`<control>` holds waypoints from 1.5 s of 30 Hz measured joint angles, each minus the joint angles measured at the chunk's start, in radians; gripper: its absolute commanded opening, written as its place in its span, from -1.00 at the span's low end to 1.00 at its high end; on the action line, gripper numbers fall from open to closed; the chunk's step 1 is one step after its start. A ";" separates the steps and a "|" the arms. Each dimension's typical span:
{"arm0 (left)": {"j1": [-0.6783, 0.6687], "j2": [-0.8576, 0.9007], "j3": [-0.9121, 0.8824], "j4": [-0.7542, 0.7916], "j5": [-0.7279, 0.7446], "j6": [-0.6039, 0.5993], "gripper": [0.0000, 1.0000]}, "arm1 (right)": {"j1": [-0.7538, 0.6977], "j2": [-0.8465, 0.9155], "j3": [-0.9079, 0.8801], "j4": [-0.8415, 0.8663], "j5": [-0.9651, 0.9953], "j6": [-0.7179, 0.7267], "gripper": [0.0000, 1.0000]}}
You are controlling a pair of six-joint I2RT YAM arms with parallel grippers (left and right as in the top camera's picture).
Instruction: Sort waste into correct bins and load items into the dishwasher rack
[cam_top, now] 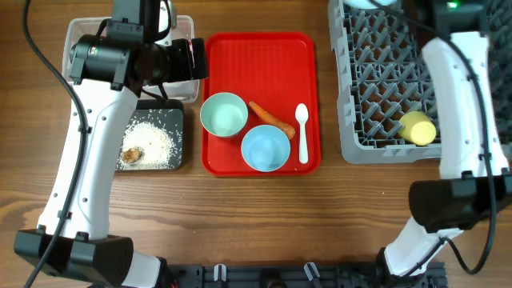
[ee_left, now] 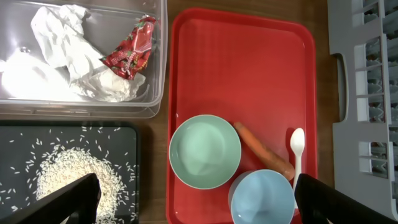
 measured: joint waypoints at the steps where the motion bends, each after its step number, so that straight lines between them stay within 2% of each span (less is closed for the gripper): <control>1: 0.000 0.000 0.000 0.000 0.000 0.000 1.00 | -0.015 0.000 0.000 0.000 0.033 -0.031 -0.91; 5: 0.000 0.000 0.000 0.000 0.000 0.000 1.00 | -0.106 0.000 0.000 -0.020 0.135 -0.179 -0.91; 17: 0.000 0.000 0.000 0.019 -0.004 0.000 0.99 | -0.332 0.022 0.000 -0.055 0.156 -0.352 -0.92; 22: 0.000 0.000 0.000 0.035 -0.042 0.000 1.00 | -0.342 0.103 0.000 -0.055 0.146 -0.439 -0.91; 34: 0.000 0.000 0.000 0.039 -0.064 0.000 0.99 | -0.342 0.241 0.000 0.024 0.152 -0.482 -0.91; 35: 0.000 0.000 0.000 0.038 -0.064 0.000 1.00 | -0.342 0.248 0.000 0.025 0.153 -0.482 -0.73; 36: 0.000 0.000 0.000 0.039 -0.064 0.000 1.00 | -0.342 0.253 0.000 0.025 0.152 -0.482 -0.30; 38: 0.000 0.000 0.000 0.043 -0.064 0.000 0.99 | -0.341 0.259 0.000 0.024 0.147 -0.483 -0.10; 39: 0.000 0.000 0.000 0.047 -0.064 0.000 1.00 | -0.341 0.259 0.000 0.024 0.139 -0.487 0.13; 40: 0.000 0.000 0.000 0.052 -0.064 0.000 1.00 | -0.341 0.259 0.000 0.024 0.117 -0.492 0.54; 42: 0.000 0.000 0.000 0.059 -0.064 0.000 0.99 | -0.341 0.259 0.000 0.013 0.070 -0.493 0.99; 45: 0.000 0.000 0.000 0.062 -0.064 0.000 1.00 | -0.341 0.259 0.000 -0.004 -0.033 -0.489 0.99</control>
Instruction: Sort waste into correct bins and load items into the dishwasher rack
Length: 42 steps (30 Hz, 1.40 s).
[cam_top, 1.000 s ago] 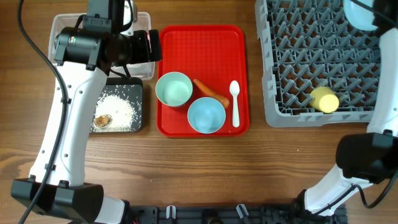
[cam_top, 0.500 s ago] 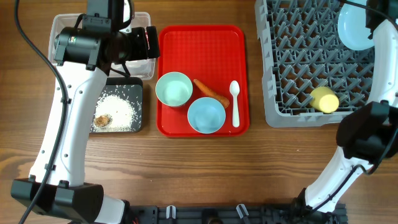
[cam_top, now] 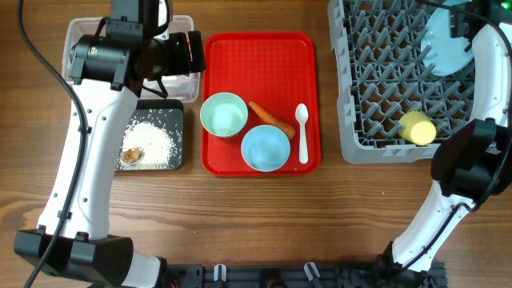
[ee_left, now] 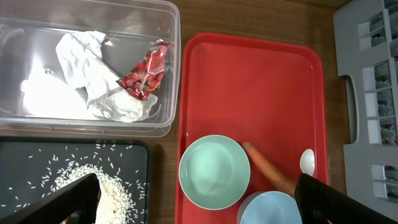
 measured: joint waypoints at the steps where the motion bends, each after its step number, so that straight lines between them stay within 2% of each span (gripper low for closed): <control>1: 0.000 0.000 0.000 0.002 0.000 0.000 1.00 | 0.001 0.000 0.000 -0.001 -0.025 0.013 0.99; 7: 0.000 0.000 0.000 0.003 0.000 0.000 0.99 | 0.005 -0.008 0.000 -0.056 -0.161 0.230 0.99; 10: 0.000 0.000 0.000 0.003 0.000 0.000 1.00 | 0.004 -0.097 0.000 -0.136 -0.370 0.314 0.99; 16: 0.000 0.000 0.000 0.003 0.000 0.000 0.99 | 0.025 -0.304 0.013 -0.296 -0.816 0.354 0.90; 19: 0.000 0.000 0.000 0.003 0.000 0.000 0.99 | 0.104 -0.304 0.016 -0.433 -0.900 0.352 0.79; 23: 0.000 0.000 0.000 0.003 0.000 0.000 1.00 | 0.278 -0.246 -0.001 -0.529 -0.896 0.346 0.74; 27: 0.019 0.000 0.000 0.002 -0.008 -0.033 0.99 | 0.433 -0.230 -0.117 -0.544 -0.837 0.346 0.57; 30: 0.071 0.000 0.000 -0.019 -0.042 -0.119 1.00 | 0.529 -0.228 -0.285 -0.518 -0.812 0.349 0.50; 36: 0.130 0.000 0.000 -0.025 -0.056 -0.175 1.00 | 0.627 -0.223 -0.542 -0.425 -0.795 0.351 0.40; 38: 0.135 0.000 0.000 -0.026 -0.060 -0.181 1.00 | 0.658 -0.221 -0.603 -0.396 -0.795 0.359 0.19; 42: 0.135 0.000 0.000 -0.028 -0.060 -0.190 0.99 | 0.684 -0.221 -0.684 -0.359 -0.777 0.398 -0.03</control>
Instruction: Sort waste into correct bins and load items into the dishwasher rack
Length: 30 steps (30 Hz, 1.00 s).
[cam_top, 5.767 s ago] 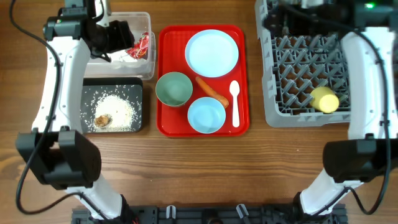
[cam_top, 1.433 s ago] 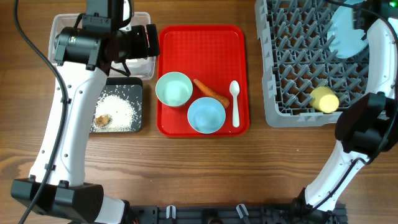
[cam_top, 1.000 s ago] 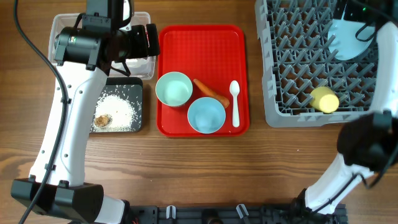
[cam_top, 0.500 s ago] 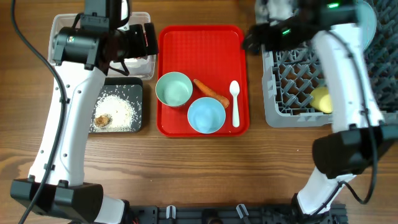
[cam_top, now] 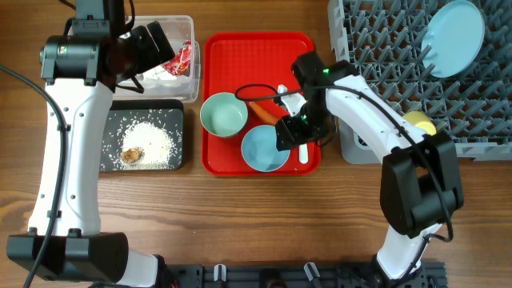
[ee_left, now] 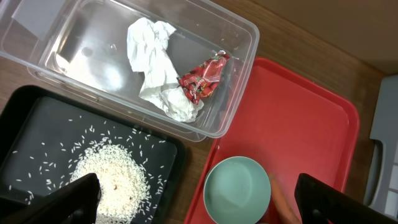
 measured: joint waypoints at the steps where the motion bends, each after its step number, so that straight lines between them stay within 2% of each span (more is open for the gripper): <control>1: 0.000 0.000 0.000 0.000 0.000 -0.001 1.00 | 0.000 0.000 -0.018 0.012 0.008 0.013 -0.06; 3: 0.000 0.000 0.000 0.000 0.000 -0.002 1.00 | 0.000 0.000 -0.045 0.049 0.019 0.035 -0.10; 6: 0.000 0.000 0.000 0.000 0.000 -0.004 1.00 | 0.000 0.000 -0.078 0.136 0.029 0.059 -0.29; 8: 0.000 0.000 0.000 0.000 0.000 -0.004 1.00 | 0.000 0.000 -0.113 0.186 0.056 0.086 -0.61; 9: 0.000 0.000 0.000 0.000 0.000 -0.004 0.99 | 0.000 0.000 -0.123 0.190 0.066 0.097 -0.69; 10: 0.000 0.000 0.000 0.000 0.000 -0.004 1.00 | 0.000 0.000 -0.129 0.194 0.077 0.109 -0.91; 16: 0.000 0.000 0.000 0.000 0.000 -0.004 1.00 | 0.000 0.000 -0.130 0.206 0.123 0.170 -0.91; 21: 0.000 0.000 0.000 0.000 0.000 -0.004 1.00 | 0.000 -0.027 -0.068 0.137 0.196 0.181 -0.91; 24: 0.000 0.000 0.000 0.000 0.000 -0.004 1.00 | -0.013 -0.138 0.058 0.093 0.371 0.199 -0.92; 27: 0.000 0.000 0.000 0.000 0.000 -0.004 1.00 | -0.062 -0.274 0.142 0.168 0.557 0.206 -0.92; 30: 0.000 0.000 0.000 0.000 0.000 -0.004 1.00 | -0.120 -0.351 0.161 0.330 0.819 0.206 -0.91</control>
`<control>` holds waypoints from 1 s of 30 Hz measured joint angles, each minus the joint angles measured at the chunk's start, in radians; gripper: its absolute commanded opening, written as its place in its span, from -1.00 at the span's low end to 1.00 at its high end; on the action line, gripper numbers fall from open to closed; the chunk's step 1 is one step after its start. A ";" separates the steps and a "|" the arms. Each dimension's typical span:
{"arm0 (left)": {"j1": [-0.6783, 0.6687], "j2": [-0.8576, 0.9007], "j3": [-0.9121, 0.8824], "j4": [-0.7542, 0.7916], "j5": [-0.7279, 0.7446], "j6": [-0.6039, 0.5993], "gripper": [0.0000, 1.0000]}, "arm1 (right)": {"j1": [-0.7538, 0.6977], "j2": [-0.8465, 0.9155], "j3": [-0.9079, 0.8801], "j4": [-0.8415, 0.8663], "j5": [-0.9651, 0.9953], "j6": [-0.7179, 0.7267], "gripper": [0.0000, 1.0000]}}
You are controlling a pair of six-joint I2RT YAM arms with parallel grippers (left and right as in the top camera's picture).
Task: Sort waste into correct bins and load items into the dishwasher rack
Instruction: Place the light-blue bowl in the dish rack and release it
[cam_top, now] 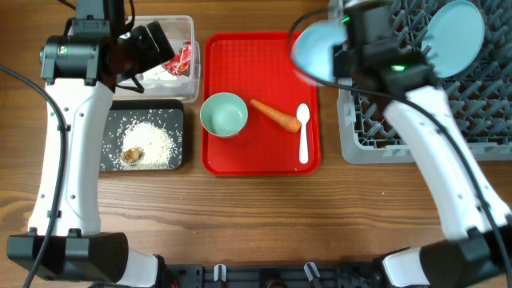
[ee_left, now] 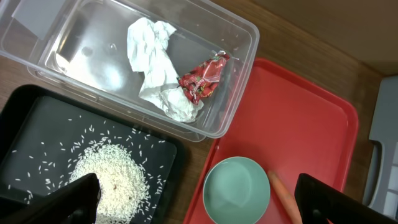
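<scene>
My right gripper is shut on the blue bowl, holding it raised and blurred over the red tray's far right corner, beside the dish rack. On the tray remain a green bowl, a carrot and a white spoon. A blue plate stands in the rack. My left gripper hangs open above the clear bin. The left wrist view shows the green bowl and carrot between its wide-spread fingers.
The clear bin holds crumpled tissue and a red wrapper. A black tray with rice lies in front of it. The grey rack fills the table's far right.
My right gripper was down at the blue bowl on the tray; now it holds the bowl raised by the rack's left edge, and the carrot lies fully uncovered. The left arm has not moved.
At first my right arm was over the rack and my left gripper hung by the clear bin. Then a blue plate showed at the rack's far corner. Later the plate stood in the rack, the right gripper was at the blue bowl, and now the bowl is lifted.
</scene>
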 measured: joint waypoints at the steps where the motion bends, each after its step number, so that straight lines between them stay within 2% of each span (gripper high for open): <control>1: 0.000 0.000 0.000 0.000 0.000 0.000 1.00 | -0.021 -0.004 0.003 0.051 0.092 -0.009 -0.91; 5: 0.000 0.000 0.000 0.001 0.000 0.000 1.00 | -0.117 0.059 0.001 0.404 0.427 -0.152 -0.91; 7: 0.000 0.000 0.000 -0.001 -0.003 0.000 1.00 | -0.155 0.105 0.000 0.555 0.505 -0.249 -0.91; 12: 0.000 0.000 0.000 0.000 -0.007 0.000 1.00 | -0.223 0.251 -0.002 0.860 0.606 -0.621 -0.92; 16: 0.000 0.000 -0.001 0.000 -0.007 0.000 1.00 | -0.229 0.399 0.000 1.105 0.632 -1.006 -0.92; 19: 0.000 0.000 -0.001 -0.001 -0.006 0.000 1.00 | -0.229 0.505 -0.002 1.238 0.642 -1.188 -0.91; 23: 0.000 0.000 -0.001 0.000 -0.007 0.000 1.00 | -0.240 0.570 -0.002 1.278 0.644 -1.280 -0.91; 30: 0.000 0.000 -0.001 0.000 -0.007 0.000 1.00 | -0.259 0.602 -0.002 1.257 0.644 -1.256 -0.91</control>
